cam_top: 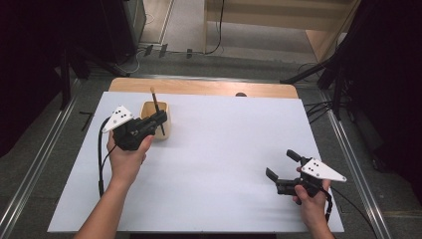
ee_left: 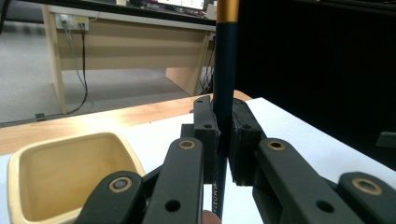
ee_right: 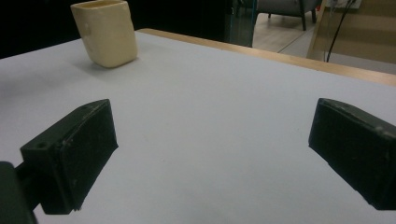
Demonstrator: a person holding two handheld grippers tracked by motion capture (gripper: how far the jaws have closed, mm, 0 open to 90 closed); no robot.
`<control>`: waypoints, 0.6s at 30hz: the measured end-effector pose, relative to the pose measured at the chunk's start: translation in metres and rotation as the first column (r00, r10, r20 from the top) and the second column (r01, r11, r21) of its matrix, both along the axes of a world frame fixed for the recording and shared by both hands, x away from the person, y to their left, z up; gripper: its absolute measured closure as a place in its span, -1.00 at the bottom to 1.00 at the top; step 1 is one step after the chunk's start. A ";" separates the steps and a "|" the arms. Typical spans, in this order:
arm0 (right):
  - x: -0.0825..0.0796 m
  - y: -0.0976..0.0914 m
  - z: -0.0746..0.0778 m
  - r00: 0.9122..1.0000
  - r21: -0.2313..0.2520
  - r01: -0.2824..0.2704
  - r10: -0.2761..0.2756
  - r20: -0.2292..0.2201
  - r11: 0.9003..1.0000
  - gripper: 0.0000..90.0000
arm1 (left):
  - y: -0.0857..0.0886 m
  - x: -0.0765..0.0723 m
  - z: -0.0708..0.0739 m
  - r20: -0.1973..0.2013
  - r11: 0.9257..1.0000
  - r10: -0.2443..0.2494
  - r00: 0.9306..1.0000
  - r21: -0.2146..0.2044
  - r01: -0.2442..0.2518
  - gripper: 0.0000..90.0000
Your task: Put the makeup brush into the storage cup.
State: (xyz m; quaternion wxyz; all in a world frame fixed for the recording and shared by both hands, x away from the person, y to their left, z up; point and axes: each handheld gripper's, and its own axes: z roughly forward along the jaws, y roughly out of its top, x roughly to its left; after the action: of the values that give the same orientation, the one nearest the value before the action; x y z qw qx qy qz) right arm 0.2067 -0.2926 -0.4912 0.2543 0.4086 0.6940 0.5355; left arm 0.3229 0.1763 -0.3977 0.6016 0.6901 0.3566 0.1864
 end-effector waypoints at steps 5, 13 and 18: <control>0.000 0.001 -0.001 1.000 -0.007 -0.009 0.009 -0.002 1.000 -0.97 | 0.004 0.007 0.004 0.010 0.999 0.028 1.000 -0.021 -0.027 0.87; 0.000 0.001 -0.001 1.000 -0.004 -0.010 0.010 0.001 1.000 -0.97 | 0.007 0.017 0.006 0.040 0.998 0.068 0.997 -0.015 -0.068 0.87; 0.000 0.002 -0.002 1.000 -0.003 -0.007 0.007 0.000 1.000 -0.97 | 0.007 0.023 0.005 0.048 0.996 0.092 0.995 -0.017 -0.091 0.87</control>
State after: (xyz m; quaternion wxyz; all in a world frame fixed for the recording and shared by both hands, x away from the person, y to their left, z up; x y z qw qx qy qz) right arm 0.2069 -0.2907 -0.4930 0.2530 0.4056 0.6964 0.5352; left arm 0.3455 0.1833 -0.3925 0.6058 0.6639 0.3745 0.2280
